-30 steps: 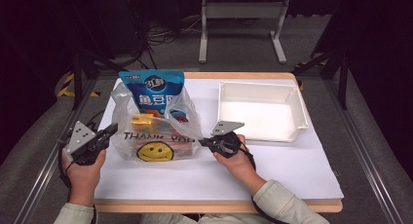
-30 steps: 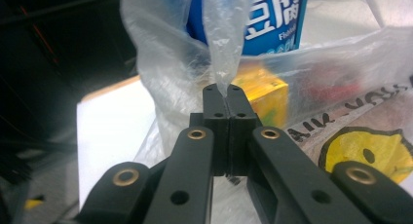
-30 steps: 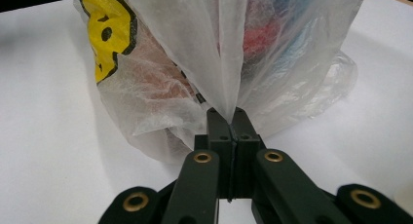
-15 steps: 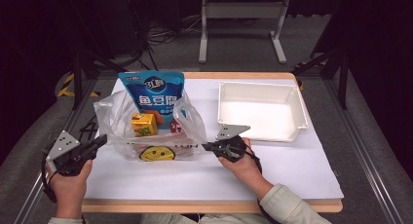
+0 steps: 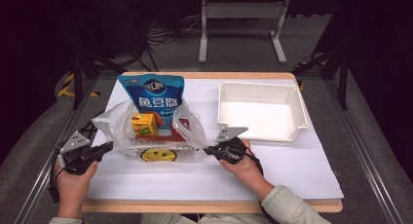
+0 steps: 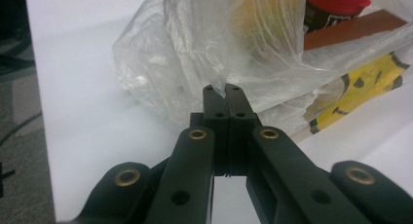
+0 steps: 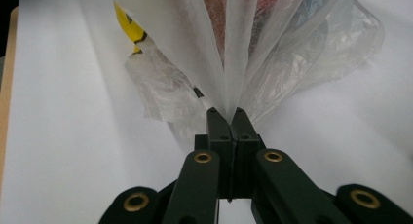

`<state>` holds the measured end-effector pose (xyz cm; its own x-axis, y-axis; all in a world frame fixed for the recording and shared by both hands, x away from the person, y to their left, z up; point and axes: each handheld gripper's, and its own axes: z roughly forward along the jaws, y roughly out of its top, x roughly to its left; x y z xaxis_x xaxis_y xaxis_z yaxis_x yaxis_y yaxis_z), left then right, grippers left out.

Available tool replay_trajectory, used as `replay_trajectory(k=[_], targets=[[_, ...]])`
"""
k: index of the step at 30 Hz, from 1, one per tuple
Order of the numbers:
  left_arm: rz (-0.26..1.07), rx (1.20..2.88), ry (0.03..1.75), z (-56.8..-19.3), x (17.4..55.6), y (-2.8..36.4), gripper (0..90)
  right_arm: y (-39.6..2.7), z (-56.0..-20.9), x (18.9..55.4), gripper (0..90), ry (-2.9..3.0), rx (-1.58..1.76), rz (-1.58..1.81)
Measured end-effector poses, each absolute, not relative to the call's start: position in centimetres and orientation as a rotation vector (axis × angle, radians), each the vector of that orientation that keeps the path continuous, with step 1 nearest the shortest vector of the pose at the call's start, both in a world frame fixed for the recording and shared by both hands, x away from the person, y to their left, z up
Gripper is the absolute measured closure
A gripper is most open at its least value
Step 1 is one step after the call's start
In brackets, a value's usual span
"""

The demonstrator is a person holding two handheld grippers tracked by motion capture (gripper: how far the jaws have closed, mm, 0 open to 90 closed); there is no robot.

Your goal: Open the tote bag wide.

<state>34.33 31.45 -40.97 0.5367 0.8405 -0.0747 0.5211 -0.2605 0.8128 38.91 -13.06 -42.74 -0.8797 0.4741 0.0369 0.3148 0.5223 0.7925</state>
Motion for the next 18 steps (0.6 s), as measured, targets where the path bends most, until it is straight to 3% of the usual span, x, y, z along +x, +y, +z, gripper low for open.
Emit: replay_trajectory(k=[12, 18], targets=[[0.374, 2.006, 1.155, -43.0, 36.2, 31.2, 90.0, -13.7, -44.1, 40.2, 89.9, 2.622, 0.787, 1.179], [0.407, 2.002, 1.119, -42.5, 35.7, 30.9, 90.0, -14.0, -43.5, 40.2, 89.9, 2.605, 0.790, 1.208]])
